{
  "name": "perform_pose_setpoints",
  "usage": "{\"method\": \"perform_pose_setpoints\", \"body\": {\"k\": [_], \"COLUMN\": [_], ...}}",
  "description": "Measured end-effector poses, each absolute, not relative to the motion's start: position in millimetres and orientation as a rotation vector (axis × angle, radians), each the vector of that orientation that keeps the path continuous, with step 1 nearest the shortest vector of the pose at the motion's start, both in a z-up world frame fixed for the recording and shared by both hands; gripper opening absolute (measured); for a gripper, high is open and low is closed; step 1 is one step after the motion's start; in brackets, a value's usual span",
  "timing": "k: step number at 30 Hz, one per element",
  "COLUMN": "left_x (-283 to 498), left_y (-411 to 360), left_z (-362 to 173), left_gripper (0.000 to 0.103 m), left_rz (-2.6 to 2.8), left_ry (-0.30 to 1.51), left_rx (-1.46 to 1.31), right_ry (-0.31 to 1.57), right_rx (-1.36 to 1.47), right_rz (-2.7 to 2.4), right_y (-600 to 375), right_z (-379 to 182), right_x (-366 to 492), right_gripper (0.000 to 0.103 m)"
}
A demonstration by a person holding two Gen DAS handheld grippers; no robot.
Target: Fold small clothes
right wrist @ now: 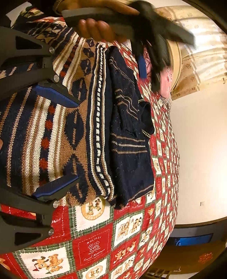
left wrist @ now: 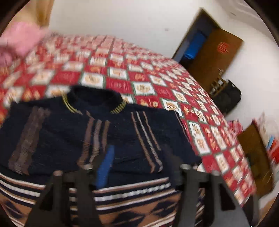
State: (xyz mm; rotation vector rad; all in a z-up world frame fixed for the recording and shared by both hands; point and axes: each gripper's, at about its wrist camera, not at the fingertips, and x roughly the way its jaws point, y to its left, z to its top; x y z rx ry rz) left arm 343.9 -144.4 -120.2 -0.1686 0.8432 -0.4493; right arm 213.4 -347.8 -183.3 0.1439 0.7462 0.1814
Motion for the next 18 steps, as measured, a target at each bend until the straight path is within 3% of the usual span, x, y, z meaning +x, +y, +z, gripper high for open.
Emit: {"method": "perform_pose_setpoints", "body": {"k": [4, 7, 13, 18], "left_x": [326.6, 330.3, 360.8, 366.9], "left_y": [-100.4, -50.7, 46.1, 77.1], "left_z": [-112.9, -121.7, -154.1, -185.9], "left_gripper": [0.079, 0.091, 0.092, 0.092], "left_rz": [-0.326, -0.124, 0.198, 0.17], "left_ry": [0.711, 0.653, 0.682, 0.779], "left_rx": [0.002, 0.098, 0.069, -0.035], "right_ry": [0.748, 0.779, 0.886, 0.981], "right_rx": [0.176, 0.28, 0.339, 0.368], "right_rz": [0.195, 0.239, 0.258, 0.215], "right_y": [-349.2, -348.7, -326.7, -306.7], "right_z": [-170.3, -156.0, -154.8, -178.4], "right_x": [223.8, 250.7, 319.6, 375.2], "right_gripper": [0.079, 0.079, 0.078, 0.064]}}
